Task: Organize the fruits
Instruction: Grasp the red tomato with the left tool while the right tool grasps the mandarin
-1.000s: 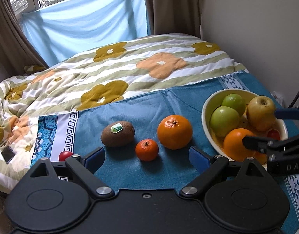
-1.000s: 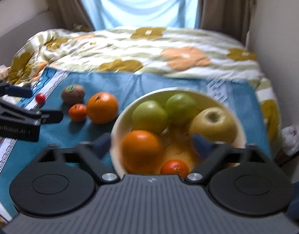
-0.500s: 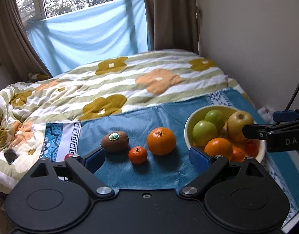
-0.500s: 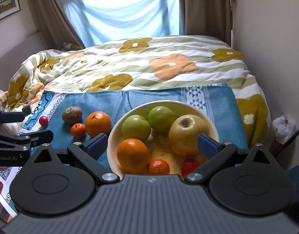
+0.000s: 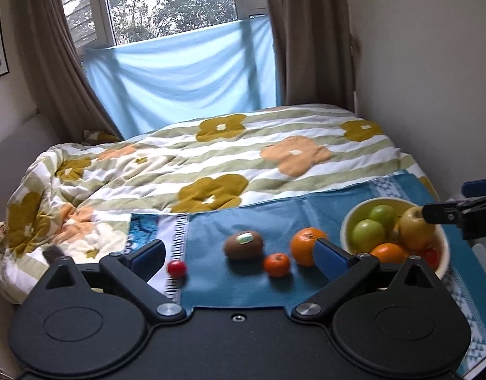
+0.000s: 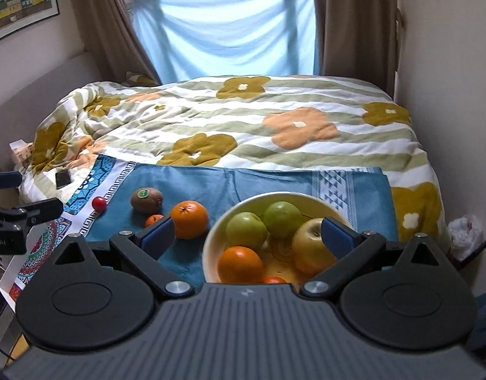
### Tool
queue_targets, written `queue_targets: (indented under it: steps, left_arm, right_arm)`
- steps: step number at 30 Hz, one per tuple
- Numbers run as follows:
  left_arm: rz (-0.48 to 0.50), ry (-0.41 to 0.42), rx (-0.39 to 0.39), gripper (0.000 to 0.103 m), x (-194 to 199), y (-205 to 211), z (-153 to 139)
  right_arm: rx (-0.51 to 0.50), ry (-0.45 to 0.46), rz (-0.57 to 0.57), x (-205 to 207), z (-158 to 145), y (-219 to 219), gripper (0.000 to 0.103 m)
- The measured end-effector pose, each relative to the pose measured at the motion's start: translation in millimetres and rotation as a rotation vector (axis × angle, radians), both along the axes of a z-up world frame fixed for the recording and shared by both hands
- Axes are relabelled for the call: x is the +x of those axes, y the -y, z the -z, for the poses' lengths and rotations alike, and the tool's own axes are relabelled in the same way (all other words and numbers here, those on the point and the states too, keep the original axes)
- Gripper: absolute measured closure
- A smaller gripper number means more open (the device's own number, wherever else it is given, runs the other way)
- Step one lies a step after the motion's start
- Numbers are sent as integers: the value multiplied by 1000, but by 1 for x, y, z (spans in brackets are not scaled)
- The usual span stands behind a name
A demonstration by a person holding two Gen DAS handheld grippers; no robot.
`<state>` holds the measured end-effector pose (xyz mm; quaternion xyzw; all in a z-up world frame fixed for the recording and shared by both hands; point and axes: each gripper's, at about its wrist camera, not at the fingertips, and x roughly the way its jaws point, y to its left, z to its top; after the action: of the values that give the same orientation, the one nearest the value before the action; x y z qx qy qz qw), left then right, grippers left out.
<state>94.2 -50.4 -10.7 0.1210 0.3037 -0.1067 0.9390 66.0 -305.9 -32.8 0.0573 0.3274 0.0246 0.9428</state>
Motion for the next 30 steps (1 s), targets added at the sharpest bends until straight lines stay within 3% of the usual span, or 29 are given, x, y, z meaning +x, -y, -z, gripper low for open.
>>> queue_targets:
  steps: [7, 19, 30]
  left_arm:
    - [-13, -39, 20, 1, 34, -44, 11]
    - [55, -151, 29, 2, 107, -106, 54]
    - [151, -271, 21, 24, 159, -115, 113]
  right_arm:
    - [16, -25, 6, 24, 3, -35, 0]
    - [103, -104, 163, 69, 40, -109, 0]
    - [171, -135, 374, 95, 87, -142, 0]
